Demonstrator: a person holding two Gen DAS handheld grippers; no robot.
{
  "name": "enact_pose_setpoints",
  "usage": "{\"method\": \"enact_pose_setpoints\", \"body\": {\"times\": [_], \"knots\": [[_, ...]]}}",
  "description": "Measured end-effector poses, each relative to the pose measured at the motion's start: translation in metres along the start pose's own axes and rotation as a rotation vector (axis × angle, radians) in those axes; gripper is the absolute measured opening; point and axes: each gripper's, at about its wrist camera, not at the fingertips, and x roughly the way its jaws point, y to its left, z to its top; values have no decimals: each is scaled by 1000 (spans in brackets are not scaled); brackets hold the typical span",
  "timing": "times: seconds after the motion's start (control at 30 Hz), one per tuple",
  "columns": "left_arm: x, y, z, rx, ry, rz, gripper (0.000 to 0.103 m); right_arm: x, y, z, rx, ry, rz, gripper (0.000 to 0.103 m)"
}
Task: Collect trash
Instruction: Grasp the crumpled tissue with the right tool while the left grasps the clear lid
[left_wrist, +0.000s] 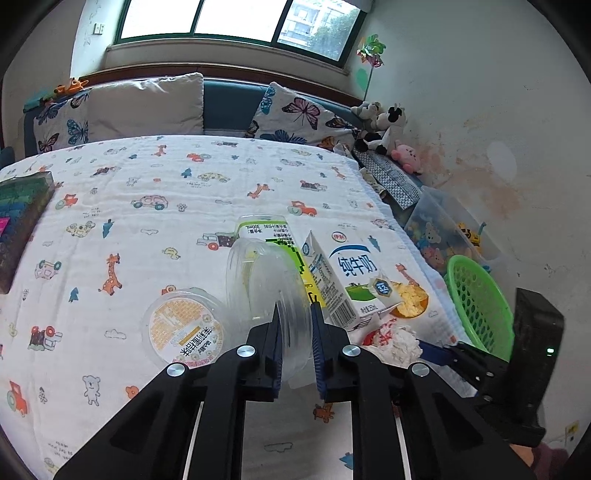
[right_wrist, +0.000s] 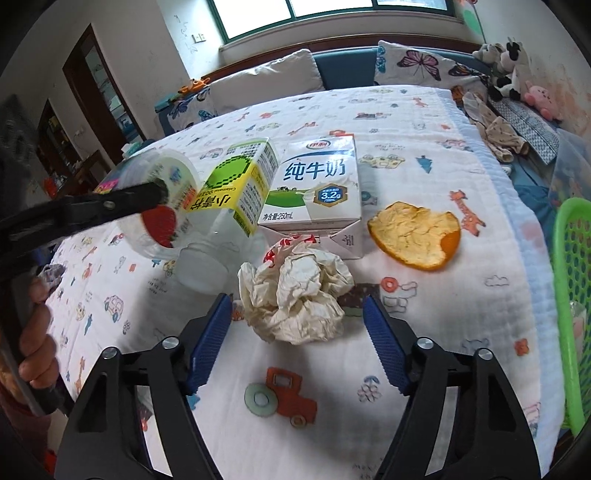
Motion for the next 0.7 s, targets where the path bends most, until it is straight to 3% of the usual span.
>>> {"method": "enact_pose_setpoints", "body": {"times": [0.3, 0.7], "knots": [[-31, -10, 3, 32, -43, -25, 14, 2, 6, 1, -13, -4, -7, 54], [-45, -46, 11, 81, -61, -116, 14, -50, -21, -12, 39, -75, -27, 53]]}}
